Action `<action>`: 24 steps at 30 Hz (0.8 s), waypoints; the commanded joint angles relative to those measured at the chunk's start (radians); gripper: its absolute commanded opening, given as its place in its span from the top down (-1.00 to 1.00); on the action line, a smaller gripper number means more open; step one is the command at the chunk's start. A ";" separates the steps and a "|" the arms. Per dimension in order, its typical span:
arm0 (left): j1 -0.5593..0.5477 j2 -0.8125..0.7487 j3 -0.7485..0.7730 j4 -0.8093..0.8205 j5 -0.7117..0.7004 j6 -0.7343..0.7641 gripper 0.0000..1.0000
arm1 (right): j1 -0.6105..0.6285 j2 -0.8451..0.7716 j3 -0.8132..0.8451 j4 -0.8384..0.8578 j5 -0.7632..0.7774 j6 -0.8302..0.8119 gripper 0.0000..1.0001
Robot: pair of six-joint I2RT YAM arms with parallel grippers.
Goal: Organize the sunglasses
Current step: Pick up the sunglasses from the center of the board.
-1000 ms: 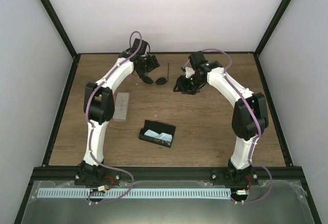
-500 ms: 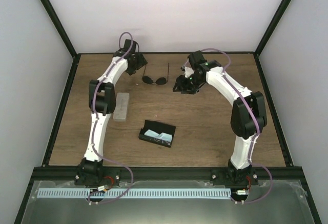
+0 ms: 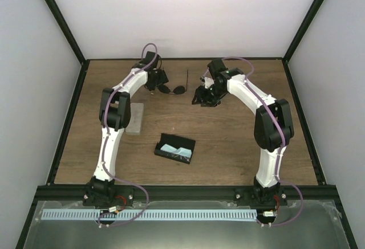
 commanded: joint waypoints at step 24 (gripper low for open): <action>-0.034 -0.233 -0.434 0.107 0.072 0.022 0.91 | -0.006 -0.026 -0.035 0.063 0.008 0.005 0.02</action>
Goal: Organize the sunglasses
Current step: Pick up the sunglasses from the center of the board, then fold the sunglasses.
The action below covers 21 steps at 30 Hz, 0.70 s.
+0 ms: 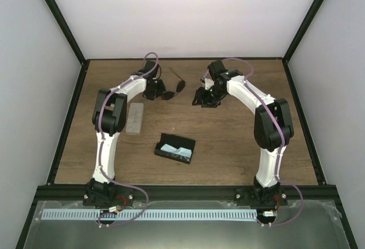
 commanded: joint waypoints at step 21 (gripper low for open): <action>-0.081 -0.284 -0.192 0.034 -0.103 0.286 0.92 | -0.062 -0.061 0.084 0.113 0.031 0.107 0.03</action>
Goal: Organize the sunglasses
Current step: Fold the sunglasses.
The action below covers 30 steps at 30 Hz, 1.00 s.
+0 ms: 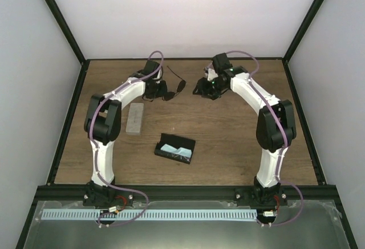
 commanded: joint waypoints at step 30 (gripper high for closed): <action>-0.283 -0.510 -0.400 0.426 -0.427 0.228 0.92 | -0.171 0.056 0.177 0.278 -0.163 0.287 0.99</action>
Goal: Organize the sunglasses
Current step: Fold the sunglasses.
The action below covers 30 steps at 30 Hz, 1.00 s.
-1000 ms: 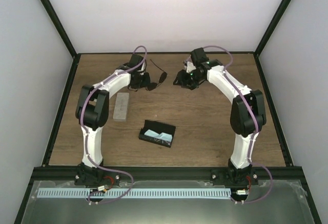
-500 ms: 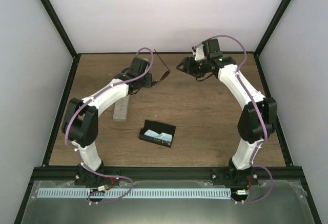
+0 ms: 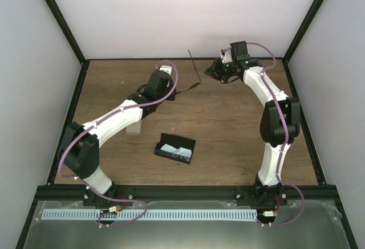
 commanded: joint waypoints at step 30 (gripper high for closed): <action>-0.036 0.092 0.057 0.011 -0.059 0.030 0.91 | -0.113 -0.238 0.171 -0.047 0.193 0.015 -0.29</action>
